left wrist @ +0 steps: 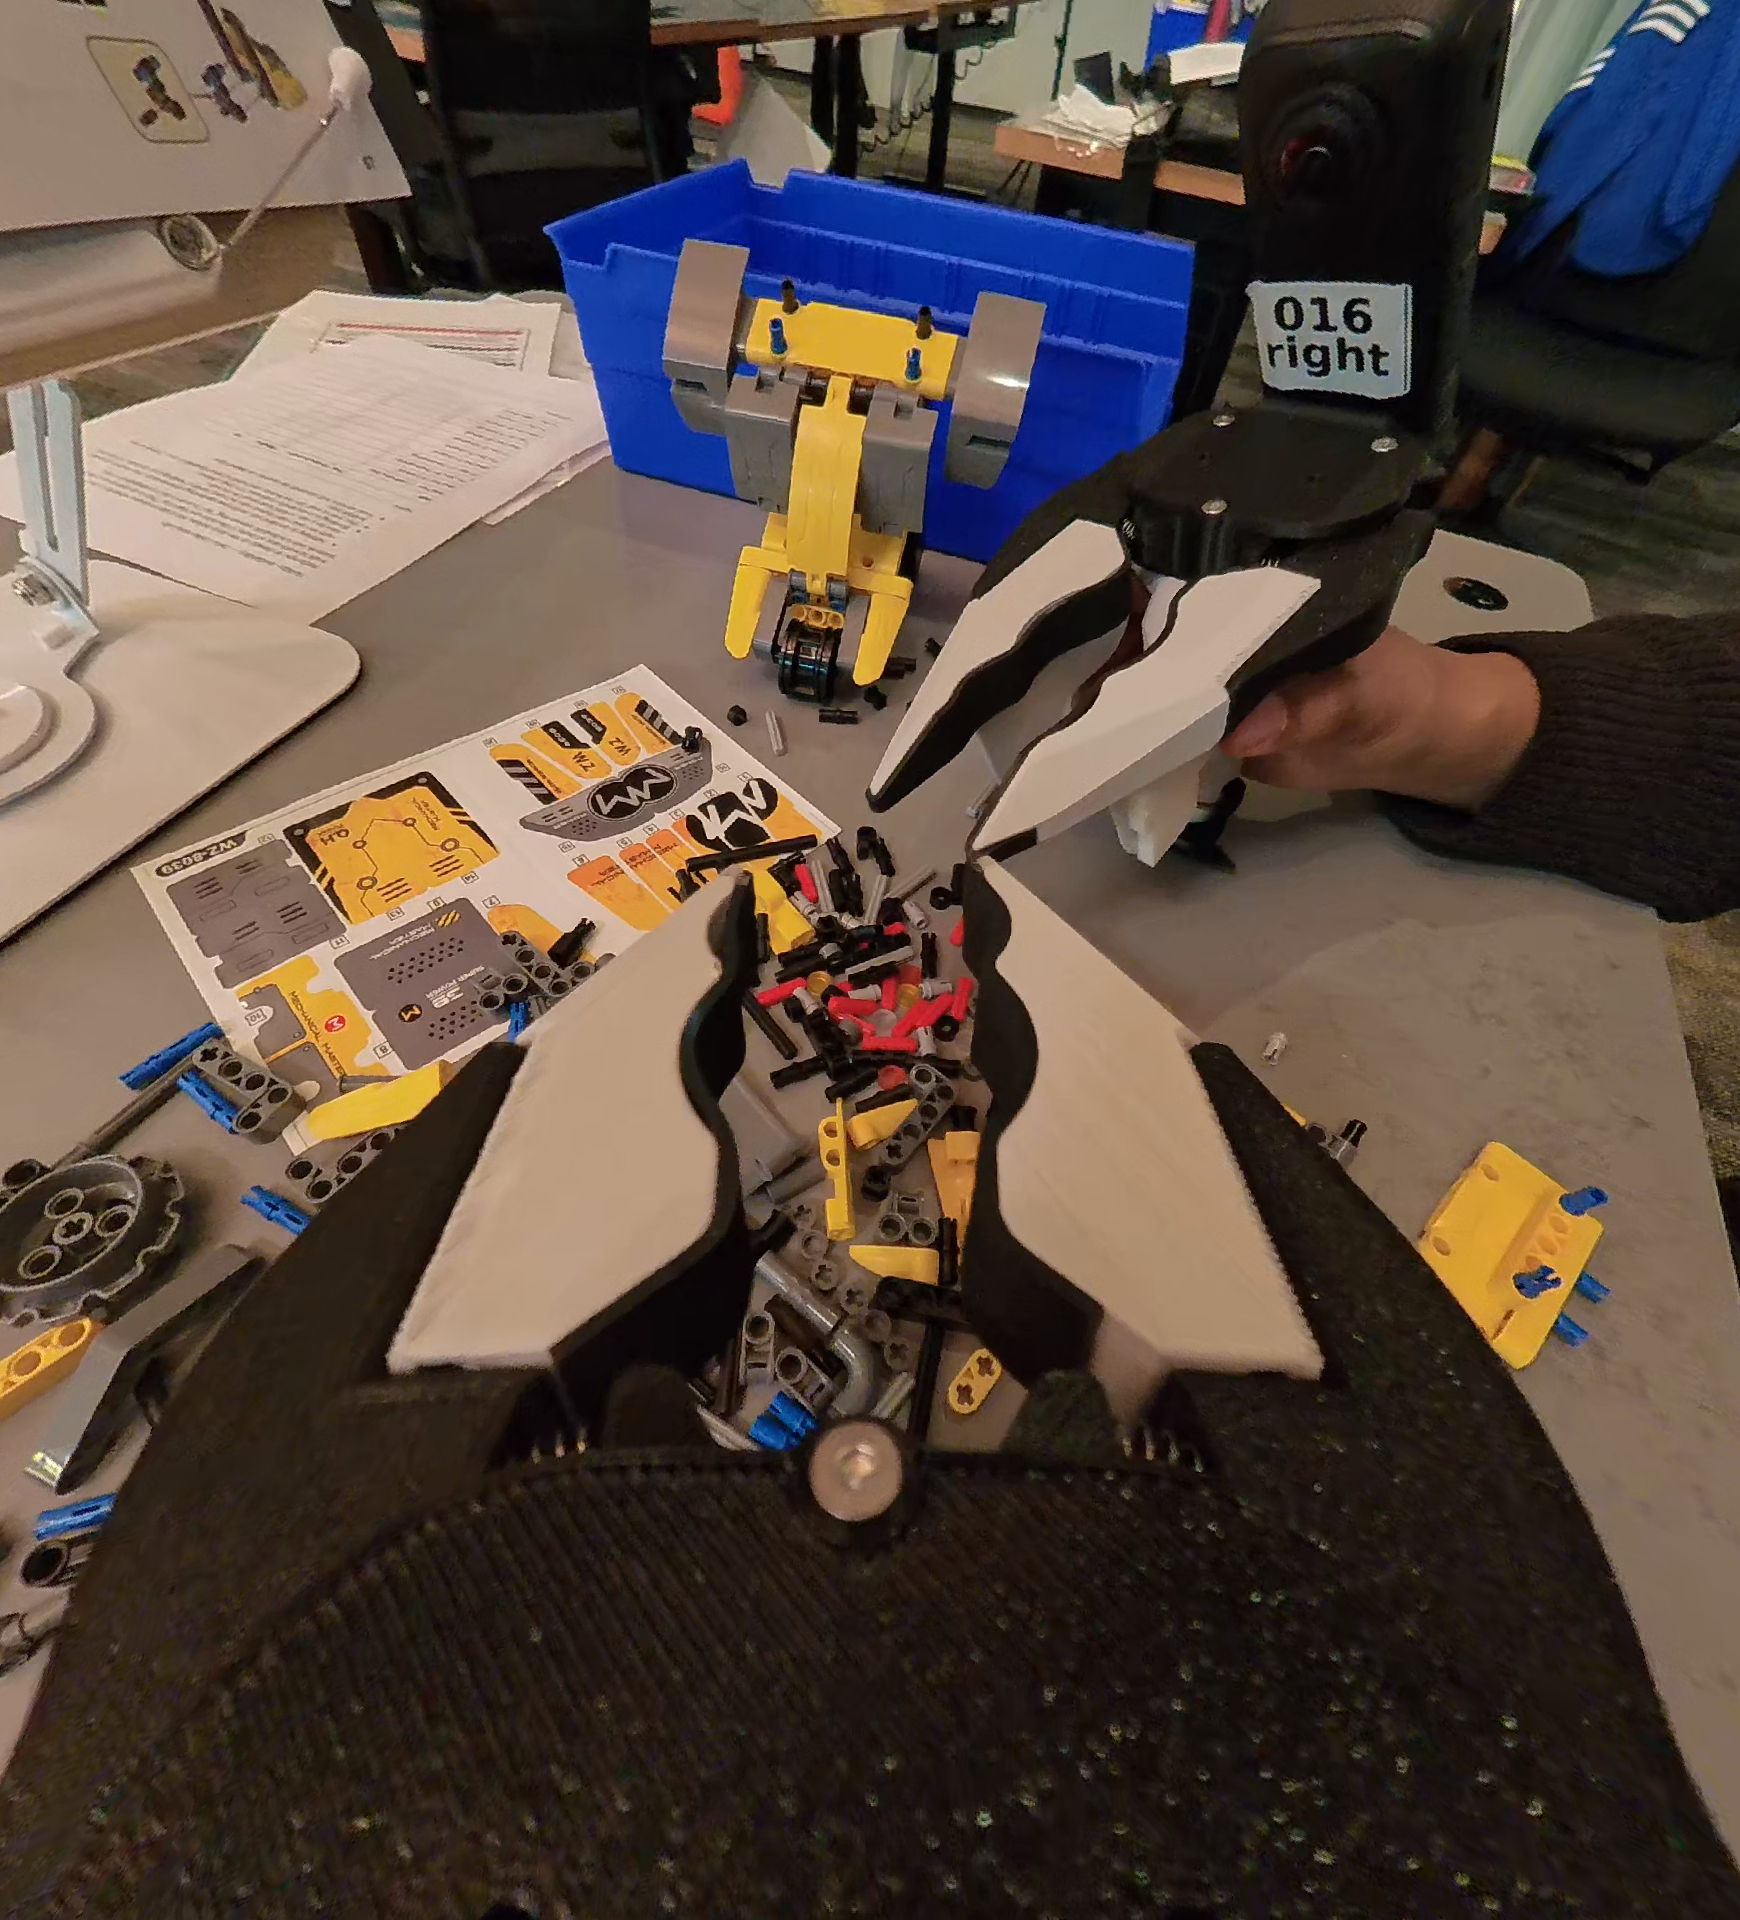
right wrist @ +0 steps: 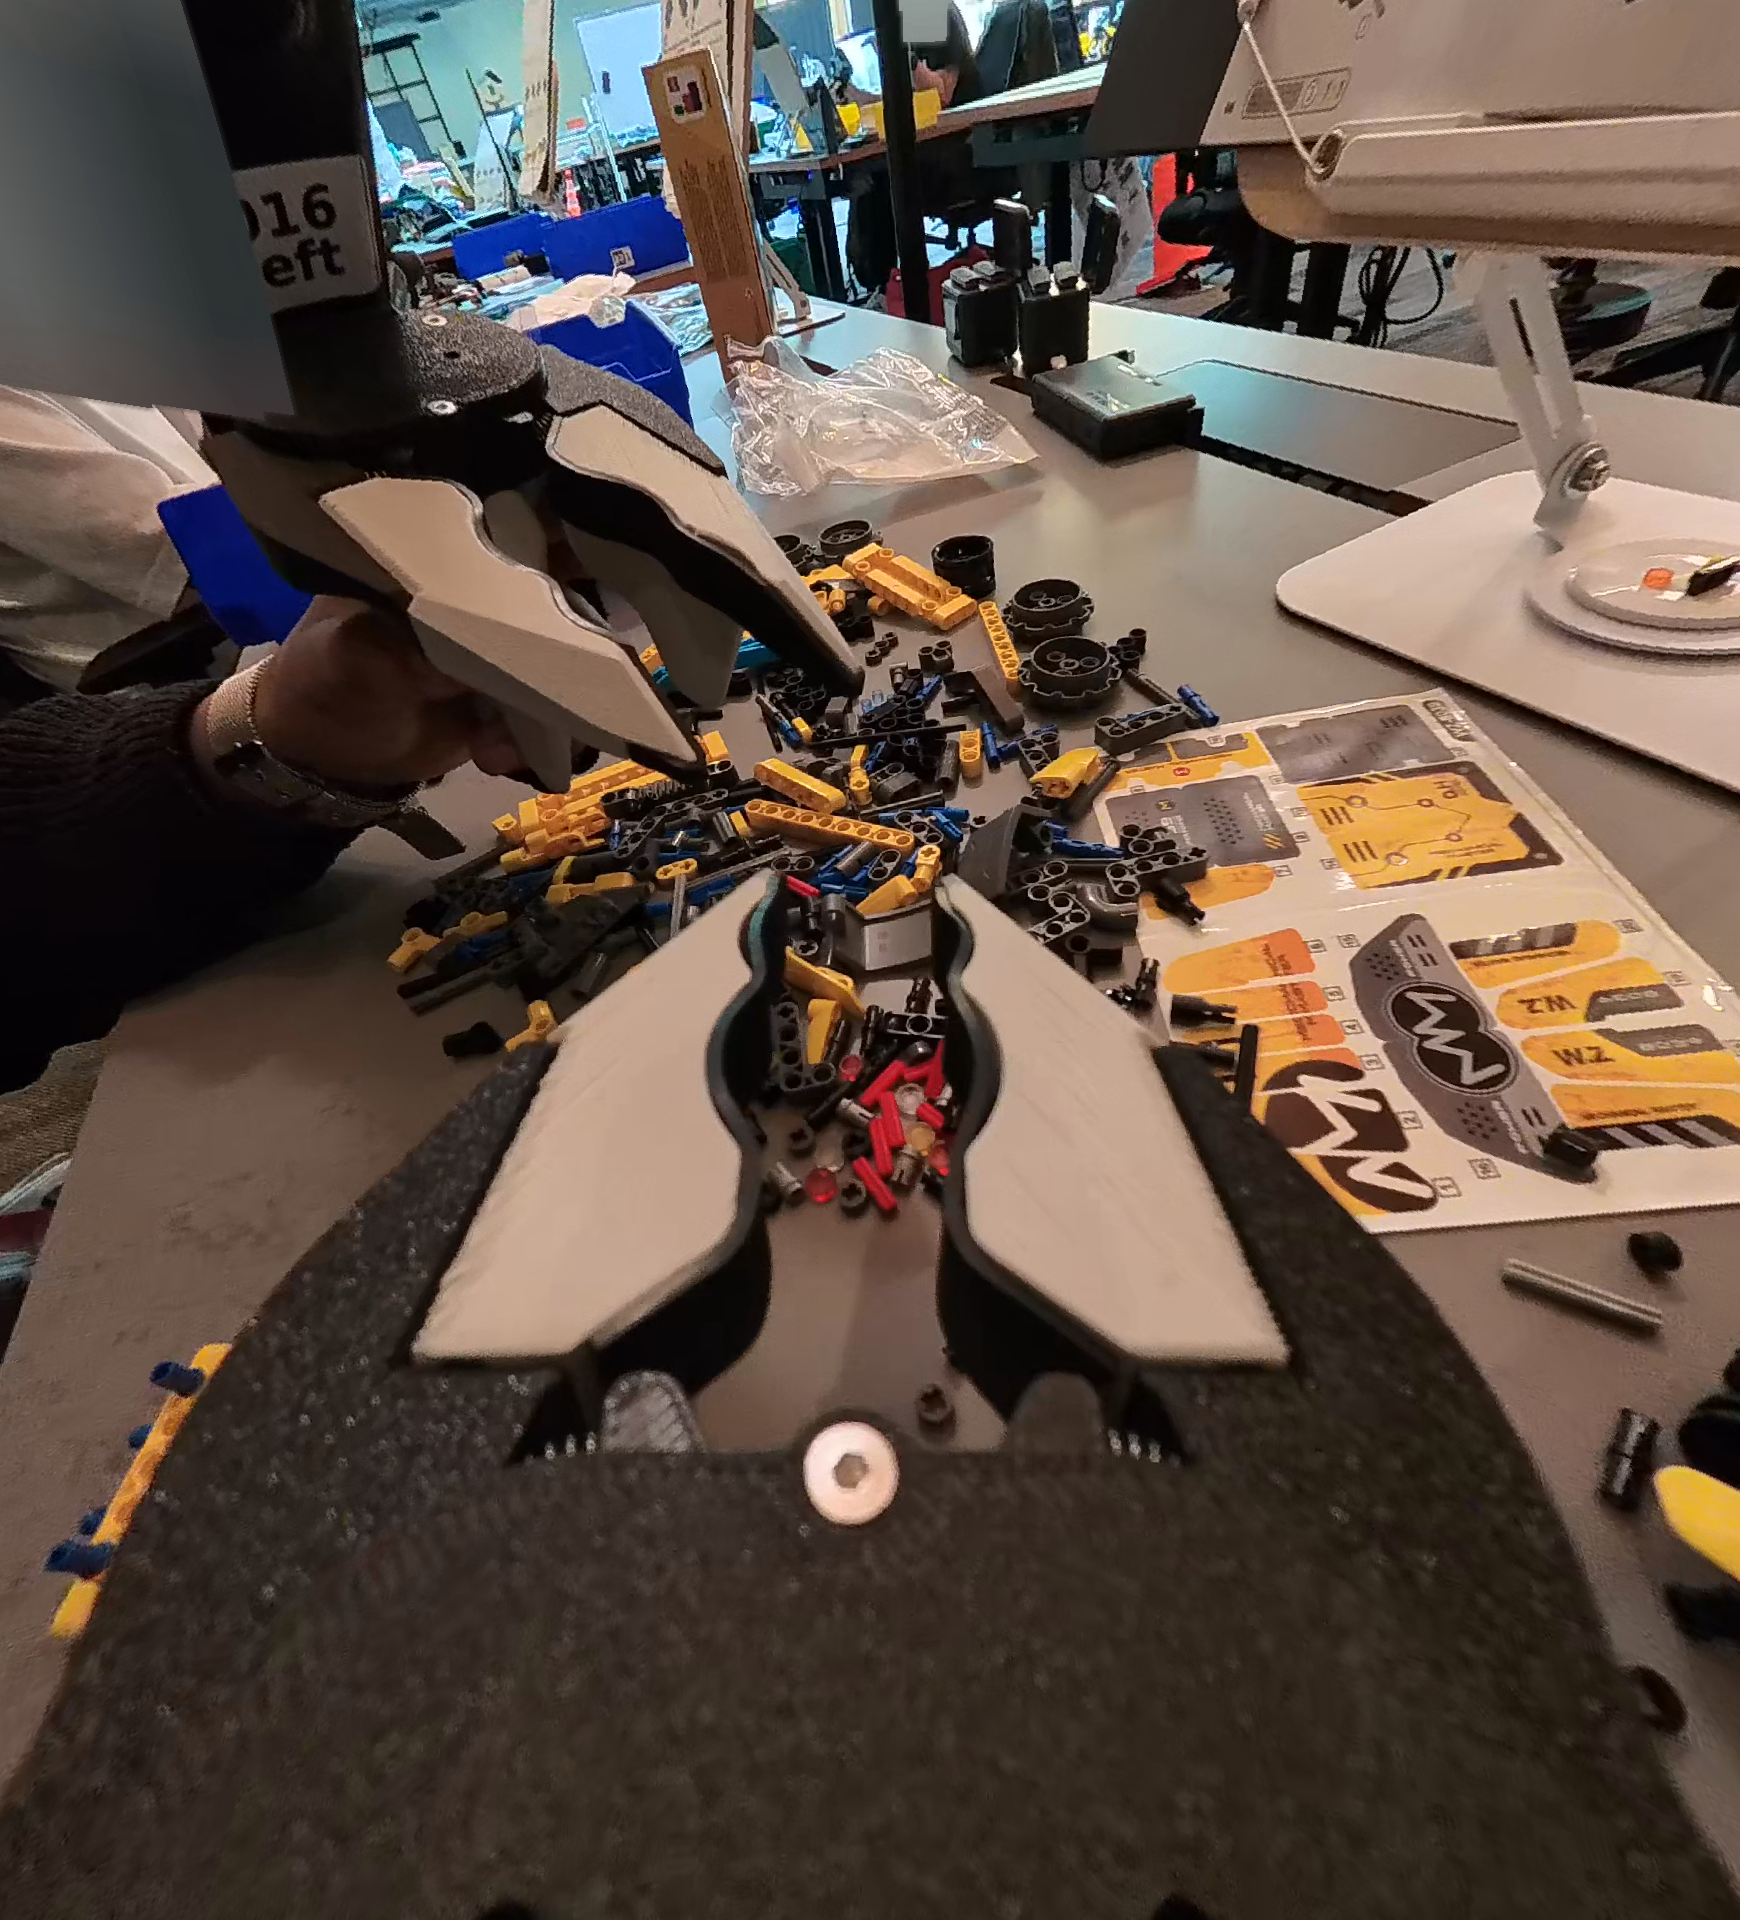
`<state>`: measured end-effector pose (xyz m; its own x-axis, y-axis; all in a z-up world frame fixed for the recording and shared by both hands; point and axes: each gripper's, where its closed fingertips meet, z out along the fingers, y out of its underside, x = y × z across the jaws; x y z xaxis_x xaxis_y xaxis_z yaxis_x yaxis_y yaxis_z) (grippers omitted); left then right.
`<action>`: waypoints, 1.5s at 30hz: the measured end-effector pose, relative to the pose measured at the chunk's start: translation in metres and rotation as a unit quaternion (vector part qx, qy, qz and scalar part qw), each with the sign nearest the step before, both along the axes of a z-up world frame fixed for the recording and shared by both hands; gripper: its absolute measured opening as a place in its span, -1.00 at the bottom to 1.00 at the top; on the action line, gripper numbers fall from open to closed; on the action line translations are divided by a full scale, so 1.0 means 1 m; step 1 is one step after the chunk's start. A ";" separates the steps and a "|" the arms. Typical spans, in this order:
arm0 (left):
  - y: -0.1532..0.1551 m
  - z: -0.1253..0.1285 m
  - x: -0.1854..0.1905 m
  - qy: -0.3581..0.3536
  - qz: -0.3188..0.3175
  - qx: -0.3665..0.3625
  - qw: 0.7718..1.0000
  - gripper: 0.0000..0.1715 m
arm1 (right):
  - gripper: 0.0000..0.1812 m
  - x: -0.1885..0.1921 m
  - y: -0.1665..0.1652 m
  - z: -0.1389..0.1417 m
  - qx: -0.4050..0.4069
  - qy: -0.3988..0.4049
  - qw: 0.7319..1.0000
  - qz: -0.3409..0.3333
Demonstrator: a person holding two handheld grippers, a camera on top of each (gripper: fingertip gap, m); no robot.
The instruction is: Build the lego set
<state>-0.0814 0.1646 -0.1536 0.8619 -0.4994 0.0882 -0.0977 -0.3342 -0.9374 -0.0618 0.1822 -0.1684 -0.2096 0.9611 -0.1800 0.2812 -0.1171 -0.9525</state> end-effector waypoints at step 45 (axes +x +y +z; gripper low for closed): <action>0.002 -0.003 -0.004 0.009 0.012 -0.003 1.000 -0.48 | -0.70 0.000 -0.009 0.002 -0.005 0.003 1.000 0.015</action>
<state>-0.0853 0.1670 -0.1562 0.8753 -0.4776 0.0755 -0.1058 -0.3416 -0.9339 -0.0620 0.1730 -0.1661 -0.2388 0.9525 -0.1890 0.2793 -0.1190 -0.9528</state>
